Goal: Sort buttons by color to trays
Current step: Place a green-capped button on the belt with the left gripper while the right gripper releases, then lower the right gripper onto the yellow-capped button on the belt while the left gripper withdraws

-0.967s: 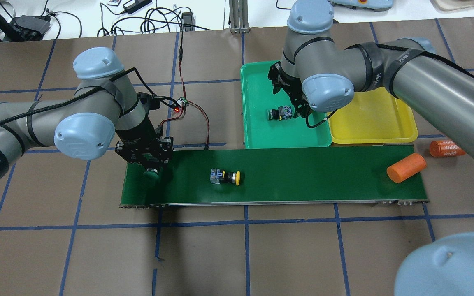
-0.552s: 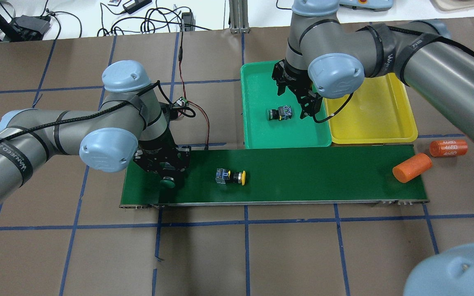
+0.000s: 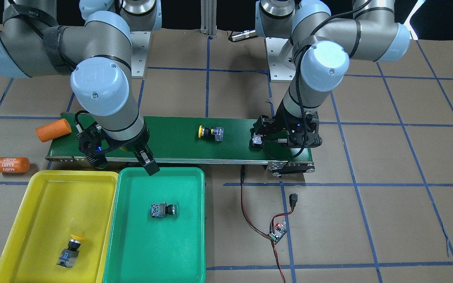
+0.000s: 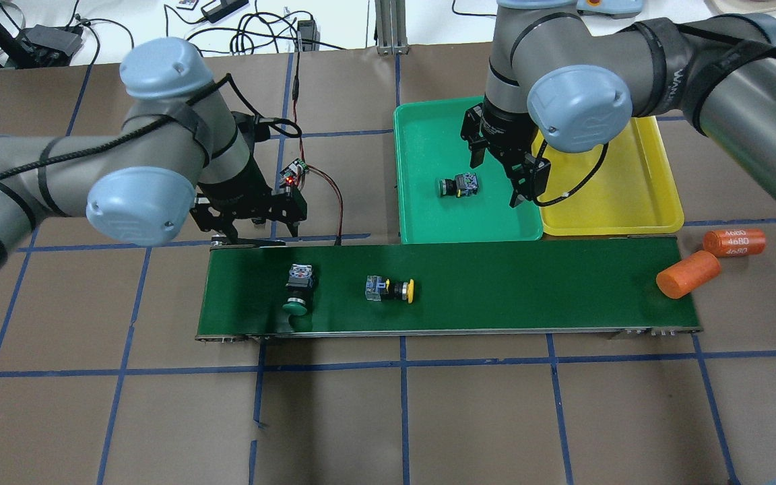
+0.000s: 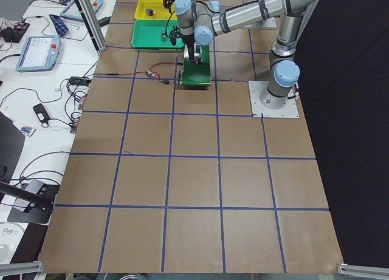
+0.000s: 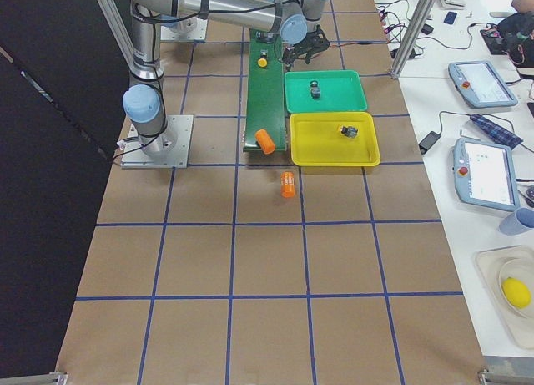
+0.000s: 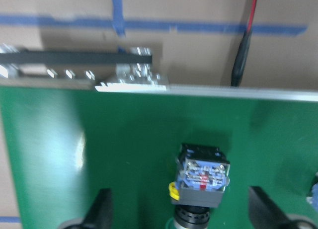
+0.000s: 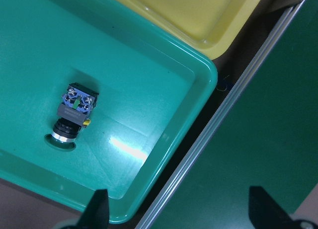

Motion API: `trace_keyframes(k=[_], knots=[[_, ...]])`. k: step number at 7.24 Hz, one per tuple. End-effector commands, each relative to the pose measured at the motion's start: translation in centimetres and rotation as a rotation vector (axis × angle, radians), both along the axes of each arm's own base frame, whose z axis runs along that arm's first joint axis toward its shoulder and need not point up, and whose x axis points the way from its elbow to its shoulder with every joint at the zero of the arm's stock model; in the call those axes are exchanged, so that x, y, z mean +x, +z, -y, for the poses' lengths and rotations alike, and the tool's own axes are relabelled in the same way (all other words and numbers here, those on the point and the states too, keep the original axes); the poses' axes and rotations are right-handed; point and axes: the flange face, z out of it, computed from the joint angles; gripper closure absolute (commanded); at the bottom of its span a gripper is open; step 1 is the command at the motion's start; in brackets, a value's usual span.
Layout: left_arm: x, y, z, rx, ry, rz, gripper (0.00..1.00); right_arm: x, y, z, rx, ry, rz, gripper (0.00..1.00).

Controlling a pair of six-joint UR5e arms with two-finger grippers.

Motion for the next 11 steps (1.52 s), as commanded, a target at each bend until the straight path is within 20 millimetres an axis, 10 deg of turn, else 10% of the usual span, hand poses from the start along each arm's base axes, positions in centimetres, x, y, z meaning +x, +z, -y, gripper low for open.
trace_keyframes(k=[1,5,7,8,11], knots=[[1.6,8.6,0.4,-0.040,-0.067,0.000,0.00,0.2,0.4,-0.3,0.003,-0.002,0.008,0.00],[1.9,11.3,-2.1,-0.101,-0.093,-0.007,0.00,1.6,-0.3,-1.1,0.010,-0.153,-0.010,0.00],[5.3,13.4,-0.5,-0.139,-0.015,0.005,0.00,1.6,2.8,-2.8,-0.024,-0.162,0.019,0.00],[8.5,13.8,1.2,-0.142,0.047,-0.004,0.00,1.6,2.4,-4.9,-0.010,-0.167,0.047,0.00],[8.5,14.2,0.0,-0.118,0.039,0.003,0.00,1.2,-2.1,-9.5,-0.078,-0.167,0.103,0.00]])
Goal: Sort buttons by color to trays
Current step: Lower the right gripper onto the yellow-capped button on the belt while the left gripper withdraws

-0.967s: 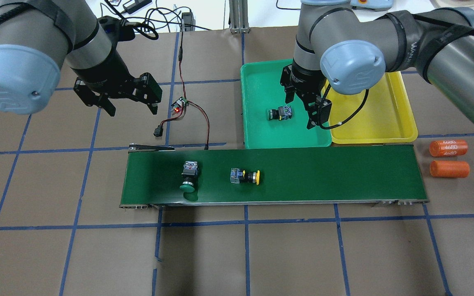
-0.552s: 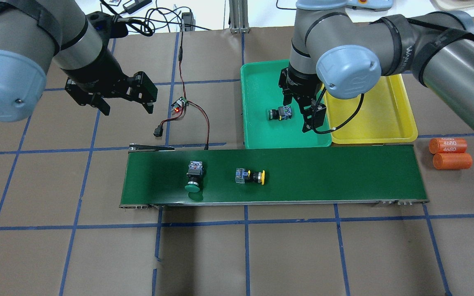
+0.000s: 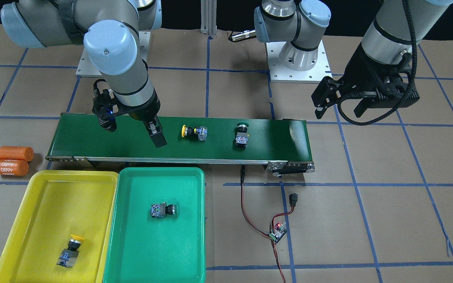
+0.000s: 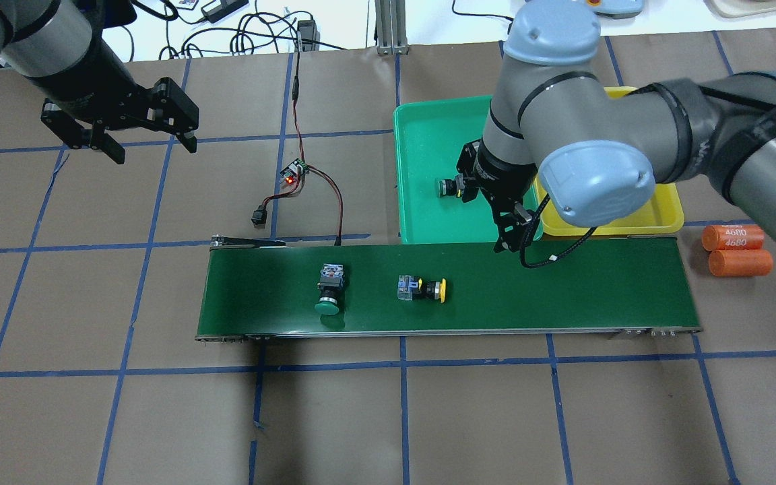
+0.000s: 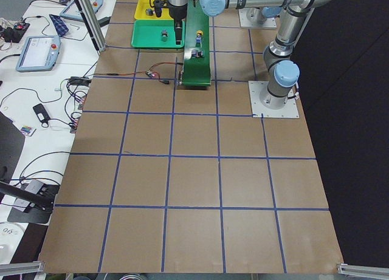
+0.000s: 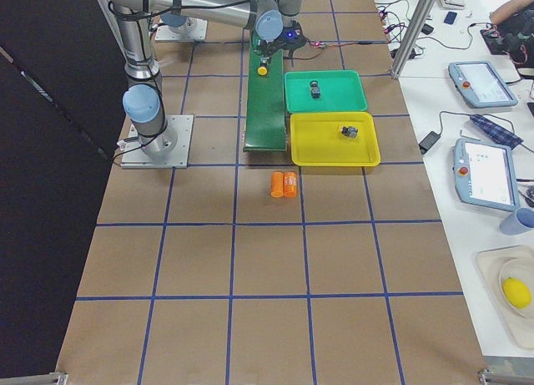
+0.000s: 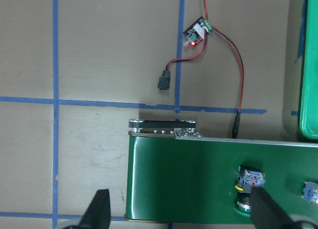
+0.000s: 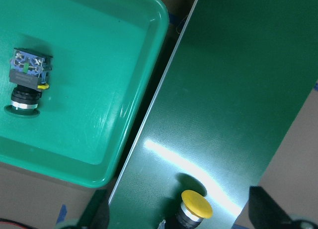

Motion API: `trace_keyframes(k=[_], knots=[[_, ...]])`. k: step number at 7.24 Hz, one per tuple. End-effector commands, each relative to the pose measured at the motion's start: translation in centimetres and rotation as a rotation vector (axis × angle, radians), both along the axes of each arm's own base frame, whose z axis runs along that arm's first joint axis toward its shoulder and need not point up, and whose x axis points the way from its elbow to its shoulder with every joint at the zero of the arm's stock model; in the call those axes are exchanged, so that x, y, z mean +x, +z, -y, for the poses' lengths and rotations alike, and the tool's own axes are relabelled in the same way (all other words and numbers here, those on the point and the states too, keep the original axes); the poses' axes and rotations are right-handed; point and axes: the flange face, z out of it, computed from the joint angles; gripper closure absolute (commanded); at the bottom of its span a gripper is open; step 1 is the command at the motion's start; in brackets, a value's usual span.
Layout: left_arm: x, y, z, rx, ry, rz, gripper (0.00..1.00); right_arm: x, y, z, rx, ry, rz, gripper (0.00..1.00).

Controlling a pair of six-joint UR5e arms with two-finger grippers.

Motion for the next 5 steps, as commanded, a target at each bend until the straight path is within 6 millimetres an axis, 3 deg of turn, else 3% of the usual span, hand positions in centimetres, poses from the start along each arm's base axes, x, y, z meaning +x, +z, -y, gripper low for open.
trace_keyframes(k=[1,3,4,5], knots=[[-0.7,0.6,-1.4,0.003,-0.014,0.004,0.00,0.5,-1.7,-1.5,-0.043,0.027,0.014,0.00],[-0.9,0.3,-1.0,0.005,-0.018,-0.004,0.00,2.5,-2.3,-3.0,-0.016,0.051,0.016,0.00],[-0.9,0.5,-1.2,0.003,-0.018,0.002,0.00,2.5,-2.8,-3.8,0.050,0.045,0.003,0.00],[-0.7,-0.6,-0.7,0.029,-0.015,0.003,0.00,2.5,-3.4,-4.1,0.096,0.005,-0.007,0.00]])
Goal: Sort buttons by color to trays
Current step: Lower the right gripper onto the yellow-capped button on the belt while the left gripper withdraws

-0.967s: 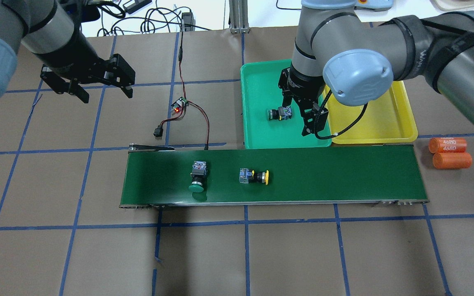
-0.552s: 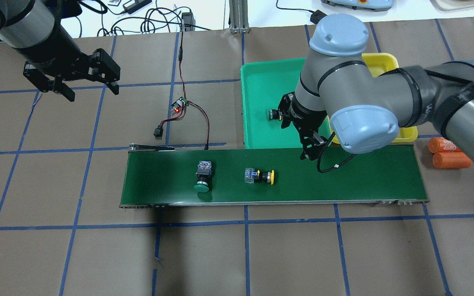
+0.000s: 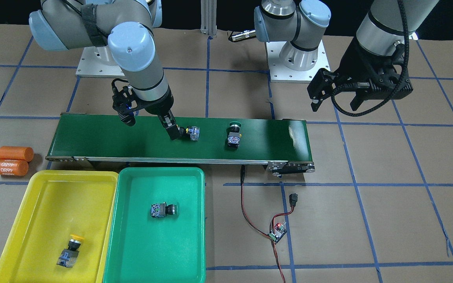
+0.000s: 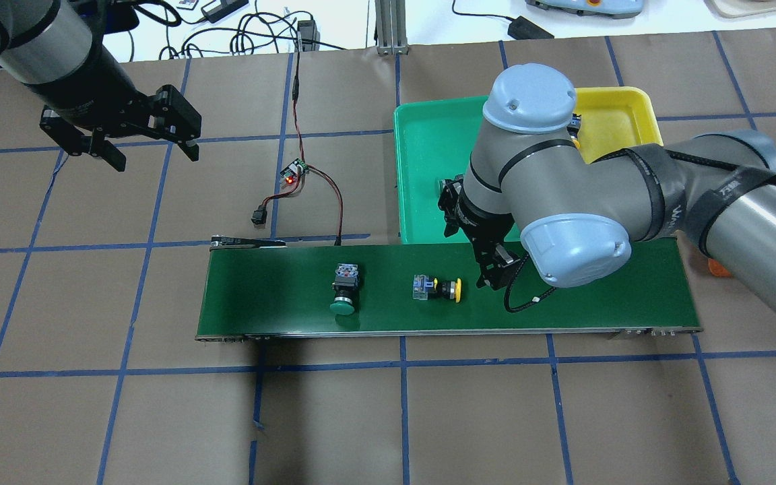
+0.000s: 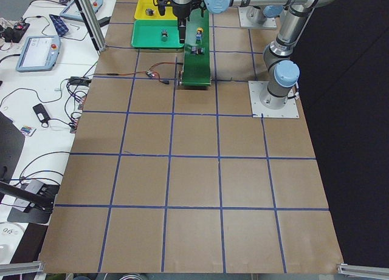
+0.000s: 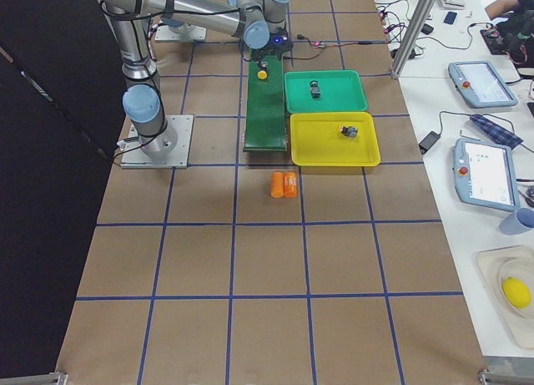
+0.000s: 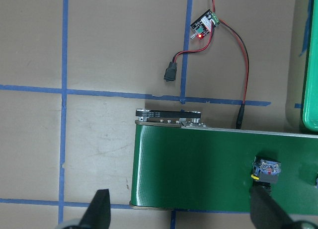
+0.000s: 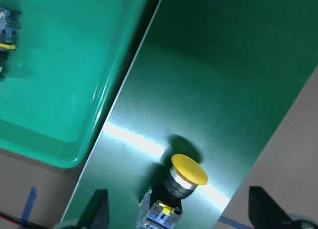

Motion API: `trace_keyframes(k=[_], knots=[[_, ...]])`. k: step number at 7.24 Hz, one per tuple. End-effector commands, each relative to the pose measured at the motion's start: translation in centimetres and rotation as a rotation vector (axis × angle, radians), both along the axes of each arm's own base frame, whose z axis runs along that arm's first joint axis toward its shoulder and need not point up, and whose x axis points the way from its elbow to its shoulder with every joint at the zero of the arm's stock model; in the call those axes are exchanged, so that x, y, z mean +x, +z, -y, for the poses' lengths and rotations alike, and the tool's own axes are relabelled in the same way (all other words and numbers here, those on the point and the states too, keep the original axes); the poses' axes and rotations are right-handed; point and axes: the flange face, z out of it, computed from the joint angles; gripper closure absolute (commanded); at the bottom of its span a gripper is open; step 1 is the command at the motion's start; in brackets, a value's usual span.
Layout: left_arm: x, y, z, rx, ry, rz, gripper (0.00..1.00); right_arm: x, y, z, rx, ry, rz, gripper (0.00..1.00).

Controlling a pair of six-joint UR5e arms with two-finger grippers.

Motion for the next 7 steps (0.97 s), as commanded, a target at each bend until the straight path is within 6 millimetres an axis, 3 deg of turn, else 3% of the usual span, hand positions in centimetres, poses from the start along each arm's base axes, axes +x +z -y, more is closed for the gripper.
trace_keyframes(k=[1,2,4,7], knots=[[0.0,-0.6,-0.7,0.046,0.000,0.004,0.00,0.2,-0.7,-0.7,0.061,-0.046,-0.014,0.00],[0.4,1.0,-1.3,0.037,0.006,0.018,0.00,0.4,-1.4,-0.9,0.085,-0.059,-0.001,0.00],[0.5,-0.5,-1.3,0.071,0.008,0.018,0.00,0.5,-3.6,-1.3,0.096,-0.075,0.019,0.00],[0.3,-0.5,0.0,0.066,0.017,0.011,0.00,0.8,-4.8,0.0,0.043,-0.092,0.028,0.00]])
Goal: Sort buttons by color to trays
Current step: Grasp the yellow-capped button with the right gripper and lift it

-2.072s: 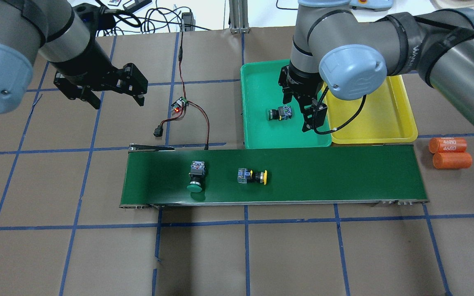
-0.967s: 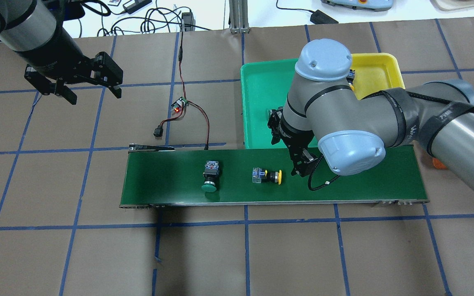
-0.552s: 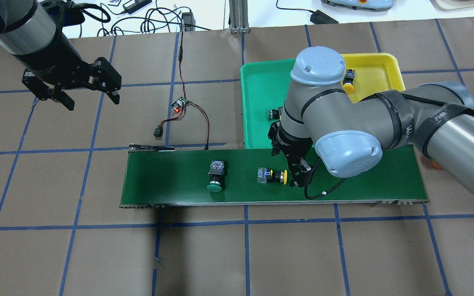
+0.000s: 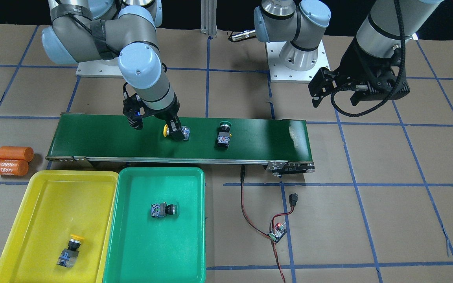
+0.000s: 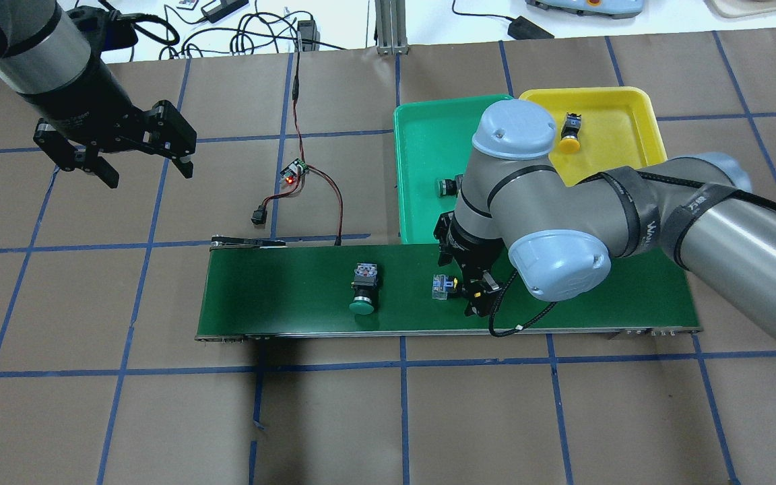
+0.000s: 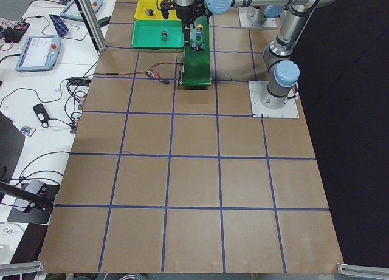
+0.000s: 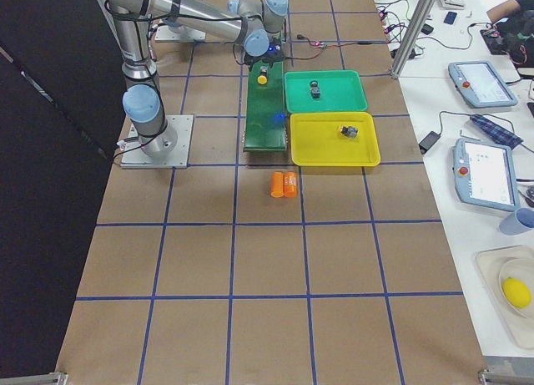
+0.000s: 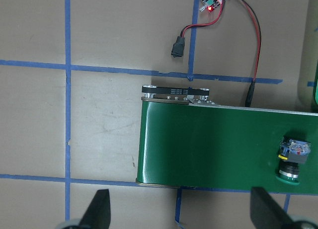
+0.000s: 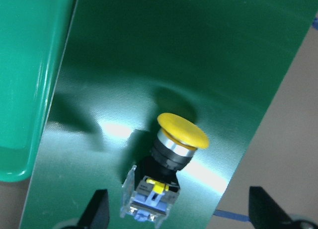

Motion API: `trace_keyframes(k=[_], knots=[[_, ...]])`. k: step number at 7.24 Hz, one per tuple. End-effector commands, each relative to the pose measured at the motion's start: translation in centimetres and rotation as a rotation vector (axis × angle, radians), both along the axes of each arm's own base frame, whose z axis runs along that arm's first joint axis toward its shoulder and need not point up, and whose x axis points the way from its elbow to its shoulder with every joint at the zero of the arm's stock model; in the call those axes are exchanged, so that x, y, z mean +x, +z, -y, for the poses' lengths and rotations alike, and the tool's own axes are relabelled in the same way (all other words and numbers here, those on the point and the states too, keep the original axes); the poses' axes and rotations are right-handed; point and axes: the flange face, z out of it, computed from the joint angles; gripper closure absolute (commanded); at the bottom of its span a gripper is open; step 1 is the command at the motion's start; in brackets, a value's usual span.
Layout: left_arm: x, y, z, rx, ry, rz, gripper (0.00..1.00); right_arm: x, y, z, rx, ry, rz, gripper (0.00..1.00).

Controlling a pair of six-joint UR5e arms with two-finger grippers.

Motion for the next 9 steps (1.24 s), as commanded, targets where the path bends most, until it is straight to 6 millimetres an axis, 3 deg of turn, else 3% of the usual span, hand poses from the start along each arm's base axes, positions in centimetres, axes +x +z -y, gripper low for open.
trace_keyframes(k=[1,2,3,4,5,9], knots=[[-0.6,0.8,0.4,-0.011,-0.002,-0.001,0.00,-0.1,-1.4,-0.1,-0.015,-0.022,-0.004,0.00],[-1.2,1.1,0.3,-0.004,-0.014,0.000,0.00,-0.4,-2.4,-1.2,0.006,-0.021,-0.016,0.00],[-1.8,1.4,0.2,-0.010,-0.025,0.000,0.00,-0.6,-2.6,-1.6,0.010,-0.020,-0.025,0.07],[-1.8,1.3,0.2,-0.007,-0.027,0.000,0.00,-0.7,-2.7,-1.7,0.014,-0.017,-0.025,0.62],[-1.8,1.5,0.3,-0.010,-0.027,0.002,0.00,-0.7,-2.6,-1.5,0.008,-0.014,-0.018,1.00],[-1.5,1.2,0.3,0.008,-0.041,0.016,0.00,-1.3,-1.5,0.0,-0.077,-0.018,-0.028,1.00]])
